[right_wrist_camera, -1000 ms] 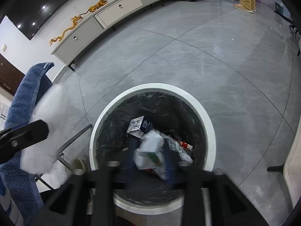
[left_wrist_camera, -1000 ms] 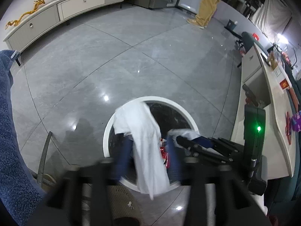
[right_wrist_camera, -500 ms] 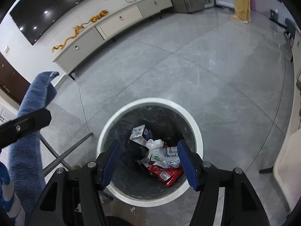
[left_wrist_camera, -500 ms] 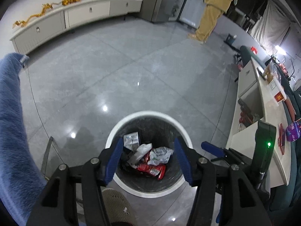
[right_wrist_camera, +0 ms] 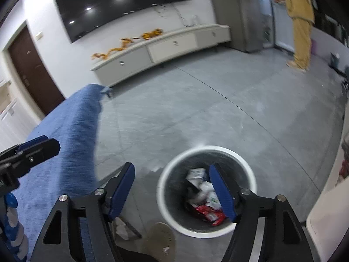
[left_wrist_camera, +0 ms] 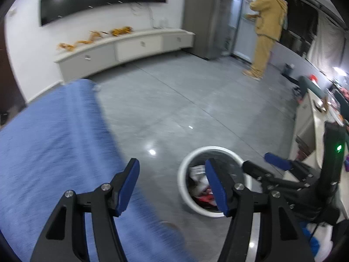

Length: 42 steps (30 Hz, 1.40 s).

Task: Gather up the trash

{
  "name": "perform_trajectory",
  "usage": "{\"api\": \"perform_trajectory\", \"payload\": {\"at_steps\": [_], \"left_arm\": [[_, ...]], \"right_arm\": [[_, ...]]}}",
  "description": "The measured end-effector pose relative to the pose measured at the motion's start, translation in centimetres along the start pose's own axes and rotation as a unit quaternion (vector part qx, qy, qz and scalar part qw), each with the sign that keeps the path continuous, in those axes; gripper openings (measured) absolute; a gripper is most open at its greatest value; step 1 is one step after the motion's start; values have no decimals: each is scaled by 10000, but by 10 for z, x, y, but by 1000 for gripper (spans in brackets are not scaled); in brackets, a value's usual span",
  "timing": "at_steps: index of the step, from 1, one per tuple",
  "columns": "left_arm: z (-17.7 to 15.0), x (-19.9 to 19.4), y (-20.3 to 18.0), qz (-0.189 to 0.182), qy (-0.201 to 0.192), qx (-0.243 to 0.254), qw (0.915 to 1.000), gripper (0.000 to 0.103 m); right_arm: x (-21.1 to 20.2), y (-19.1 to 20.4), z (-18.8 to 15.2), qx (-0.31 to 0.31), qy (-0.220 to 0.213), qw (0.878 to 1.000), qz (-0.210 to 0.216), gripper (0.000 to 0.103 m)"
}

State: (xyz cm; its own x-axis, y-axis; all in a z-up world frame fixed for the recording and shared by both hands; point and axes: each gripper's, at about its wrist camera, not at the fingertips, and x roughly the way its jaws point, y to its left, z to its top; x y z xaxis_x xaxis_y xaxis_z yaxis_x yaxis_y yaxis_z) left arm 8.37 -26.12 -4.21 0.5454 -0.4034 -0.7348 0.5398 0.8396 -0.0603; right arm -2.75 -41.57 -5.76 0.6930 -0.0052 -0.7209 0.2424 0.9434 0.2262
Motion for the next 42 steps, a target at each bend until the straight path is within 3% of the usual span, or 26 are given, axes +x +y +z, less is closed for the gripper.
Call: {"api": "perform_trajectory", "payload": {"at_steps": [6,12,15,20,24,27,34,42], "left_arm": [[-28,-56,68,779,-381,-419,9953,62],[-53,-111,128,1614,-787,-701,9812,63],[-63,-133,149,1958,-949,-762,9731,74],[-75,-162,171,2295,-1143,-977,9616,80],[-87,-182,185,2502,-1329,-1151,9521,96],[-95,-196,191,2644,-1507,-1234,9445,102],[-106,-214,200,2909,-1708,-1404,9309,102],[-109,-216,204,2935,-1743,-1461,9285,102]], "right_arm": [[-6,84,5,-710,-119,9967,370,82],[-8,160,5,-1344,-235,9887,622,93],[-11,191,5,-1588,-326,9844,677,99],[-15,229,4,-1901,-554,9781,646,103],[-18,245,1,-1990,-724,9759,530,103],[-20,250,-1,-1993,-848,9755,393,103],[-24,255,-10,-1961,-1054,9748,119,103],[-29,253,-14,-1906,-1180,9745,42,103]]}}
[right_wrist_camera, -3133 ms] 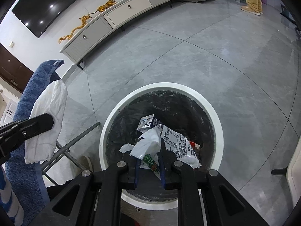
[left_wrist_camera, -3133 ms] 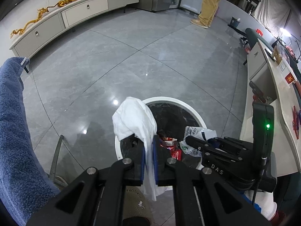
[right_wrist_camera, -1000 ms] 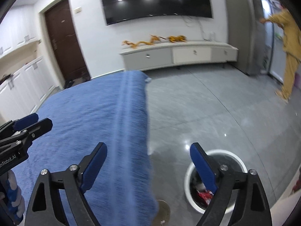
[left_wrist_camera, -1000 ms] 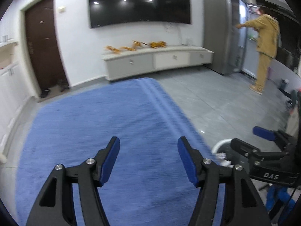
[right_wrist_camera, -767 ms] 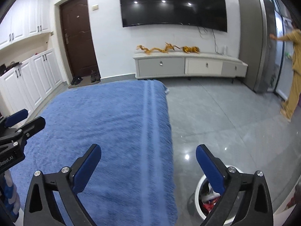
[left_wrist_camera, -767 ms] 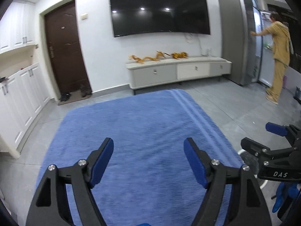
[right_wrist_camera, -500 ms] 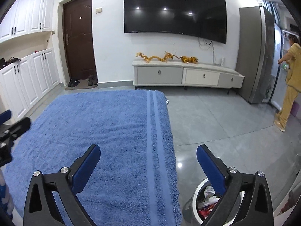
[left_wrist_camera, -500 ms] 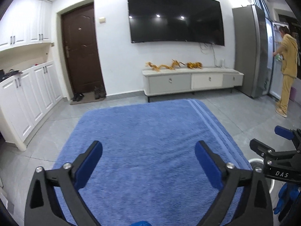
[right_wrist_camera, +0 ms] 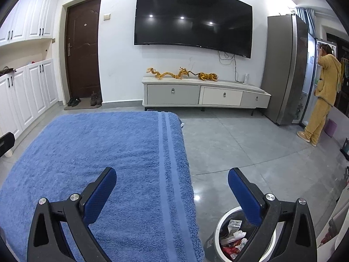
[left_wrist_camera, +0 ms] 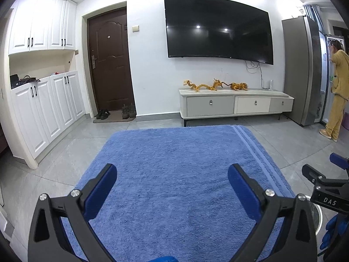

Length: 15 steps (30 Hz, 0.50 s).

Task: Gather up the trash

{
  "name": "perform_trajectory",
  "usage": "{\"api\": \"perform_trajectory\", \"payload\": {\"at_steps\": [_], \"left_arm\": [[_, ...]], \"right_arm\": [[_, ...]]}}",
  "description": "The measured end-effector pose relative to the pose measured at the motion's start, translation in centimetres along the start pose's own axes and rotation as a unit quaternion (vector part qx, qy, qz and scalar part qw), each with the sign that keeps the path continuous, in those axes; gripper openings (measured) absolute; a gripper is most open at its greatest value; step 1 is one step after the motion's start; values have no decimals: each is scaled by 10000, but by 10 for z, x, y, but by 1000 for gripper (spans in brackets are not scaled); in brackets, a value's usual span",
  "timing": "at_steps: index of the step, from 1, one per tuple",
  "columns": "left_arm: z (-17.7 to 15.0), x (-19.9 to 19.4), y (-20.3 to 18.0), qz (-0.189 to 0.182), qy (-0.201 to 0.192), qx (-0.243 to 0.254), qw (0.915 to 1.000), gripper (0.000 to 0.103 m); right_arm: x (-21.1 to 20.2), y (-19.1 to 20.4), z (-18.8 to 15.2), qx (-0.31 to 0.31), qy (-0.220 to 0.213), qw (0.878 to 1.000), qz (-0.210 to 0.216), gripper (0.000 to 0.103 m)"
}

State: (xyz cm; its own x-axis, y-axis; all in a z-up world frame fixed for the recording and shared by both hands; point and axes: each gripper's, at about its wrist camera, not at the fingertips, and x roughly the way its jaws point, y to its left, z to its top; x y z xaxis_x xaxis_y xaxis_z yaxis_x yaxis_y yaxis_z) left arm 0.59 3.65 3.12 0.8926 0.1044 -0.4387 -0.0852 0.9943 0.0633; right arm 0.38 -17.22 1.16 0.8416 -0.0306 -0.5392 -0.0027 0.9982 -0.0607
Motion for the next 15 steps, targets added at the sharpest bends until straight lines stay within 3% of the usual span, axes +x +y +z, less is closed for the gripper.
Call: {"api": "perform_trajectory", "payload": {"at_steps": [15], "left_arm": [[-2,3,-6,-92,31,21,10000,102]], "right_arm": [[-3,-12,-2,170,-35,9998,-139,103]]}}
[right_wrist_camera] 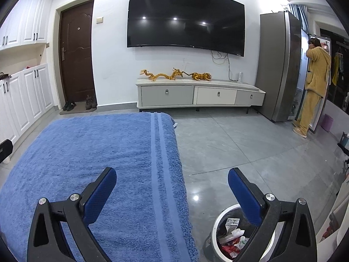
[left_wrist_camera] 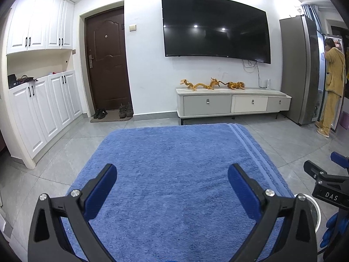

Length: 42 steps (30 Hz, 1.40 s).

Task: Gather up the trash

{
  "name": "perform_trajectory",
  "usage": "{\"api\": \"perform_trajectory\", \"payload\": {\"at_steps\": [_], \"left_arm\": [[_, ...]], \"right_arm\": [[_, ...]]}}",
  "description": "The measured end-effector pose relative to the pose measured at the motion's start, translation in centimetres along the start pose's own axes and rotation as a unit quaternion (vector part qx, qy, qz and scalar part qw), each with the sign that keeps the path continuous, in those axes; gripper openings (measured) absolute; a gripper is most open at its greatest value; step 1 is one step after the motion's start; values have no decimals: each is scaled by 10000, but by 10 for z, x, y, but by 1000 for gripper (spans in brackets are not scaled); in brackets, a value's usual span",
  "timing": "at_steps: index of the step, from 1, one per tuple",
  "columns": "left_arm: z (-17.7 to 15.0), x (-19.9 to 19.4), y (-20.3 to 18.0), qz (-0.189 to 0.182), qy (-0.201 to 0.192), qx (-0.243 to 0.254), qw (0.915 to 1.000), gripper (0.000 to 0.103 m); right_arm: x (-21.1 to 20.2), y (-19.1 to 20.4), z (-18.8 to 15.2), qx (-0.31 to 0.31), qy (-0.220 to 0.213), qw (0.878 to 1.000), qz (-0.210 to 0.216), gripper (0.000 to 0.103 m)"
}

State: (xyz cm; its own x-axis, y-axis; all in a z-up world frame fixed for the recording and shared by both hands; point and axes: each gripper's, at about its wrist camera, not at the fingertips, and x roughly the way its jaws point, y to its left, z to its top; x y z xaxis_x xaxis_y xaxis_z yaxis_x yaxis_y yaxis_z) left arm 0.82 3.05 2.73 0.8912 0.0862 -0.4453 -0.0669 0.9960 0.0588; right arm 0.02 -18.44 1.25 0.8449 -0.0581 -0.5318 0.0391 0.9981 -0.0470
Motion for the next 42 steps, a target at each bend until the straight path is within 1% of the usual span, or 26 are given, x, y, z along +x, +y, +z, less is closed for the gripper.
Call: {"api": "perform_trajectory", "payload": {"at_steps": [8,16,26,42], "left_arm": [[-3,0,0,27,-36,0,10000,102],[-6,4,1,27,35,-3,10000,102],[-11,10,0,-32,177,-10,9998,102],[-11,12,0,-90,216,-57,9997,102]], "right_arm": [[-6,-2,1,-4,-101,9999,-133,103],[-11,-2,1,-91,-212,9994,-245,103],[-14,-2,1,-107,-233,9993,-261,103],[-18,-1,4,-151,-288,9990,-304,103]]}}
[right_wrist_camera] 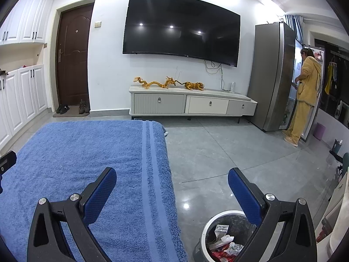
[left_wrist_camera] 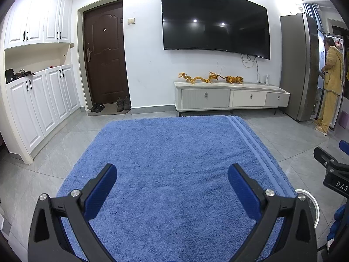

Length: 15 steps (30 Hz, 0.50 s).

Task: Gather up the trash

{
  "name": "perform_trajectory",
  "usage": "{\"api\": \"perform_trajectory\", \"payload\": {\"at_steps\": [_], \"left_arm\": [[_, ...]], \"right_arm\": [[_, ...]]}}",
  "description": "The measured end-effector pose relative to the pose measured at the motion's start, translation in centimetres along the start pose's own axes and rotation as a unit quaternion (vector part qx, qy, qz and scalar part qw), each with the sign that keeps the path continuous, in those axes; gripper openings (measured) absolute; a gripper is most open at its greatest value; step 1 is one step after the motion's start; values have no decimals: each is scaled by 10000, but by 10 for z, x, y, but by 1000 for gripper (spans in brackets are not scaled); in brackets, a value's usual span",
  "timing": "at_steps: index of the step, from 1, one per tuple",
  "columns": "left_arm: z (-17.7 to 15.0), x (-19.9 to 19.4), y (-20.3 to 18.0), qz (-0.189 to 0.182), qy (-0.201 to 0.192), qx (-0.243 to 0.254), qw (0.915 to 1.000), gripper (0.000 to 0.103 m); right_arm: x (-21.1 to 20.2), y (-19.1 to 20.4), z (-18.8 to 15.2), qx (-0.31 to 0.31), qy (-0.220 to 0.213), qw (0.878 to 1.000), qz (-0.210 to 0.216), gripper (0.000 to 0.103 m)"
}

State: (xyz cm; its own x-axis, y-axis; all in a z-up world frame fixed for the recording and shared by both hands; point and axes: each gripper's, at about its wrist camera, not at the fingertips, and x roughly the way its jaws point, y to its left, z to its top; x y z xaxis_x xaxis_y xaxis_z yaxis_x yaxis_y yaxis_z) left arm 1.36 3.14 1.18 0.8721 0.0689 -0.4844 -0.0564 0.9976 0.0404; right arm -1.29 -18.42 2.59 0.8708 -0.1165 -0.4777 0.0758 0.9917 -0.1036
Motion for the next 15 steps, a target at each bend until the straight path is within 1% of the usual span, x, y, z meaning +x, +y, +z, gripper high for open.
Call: {"api": "perform_trajectory", "payload": {"at_steps": [15], "left_arm": [[-1,-3,-3,-18,-5,-63,10000,102]], "right_arm": [[-1,1,0,0,-9,10000,8,103]]}}
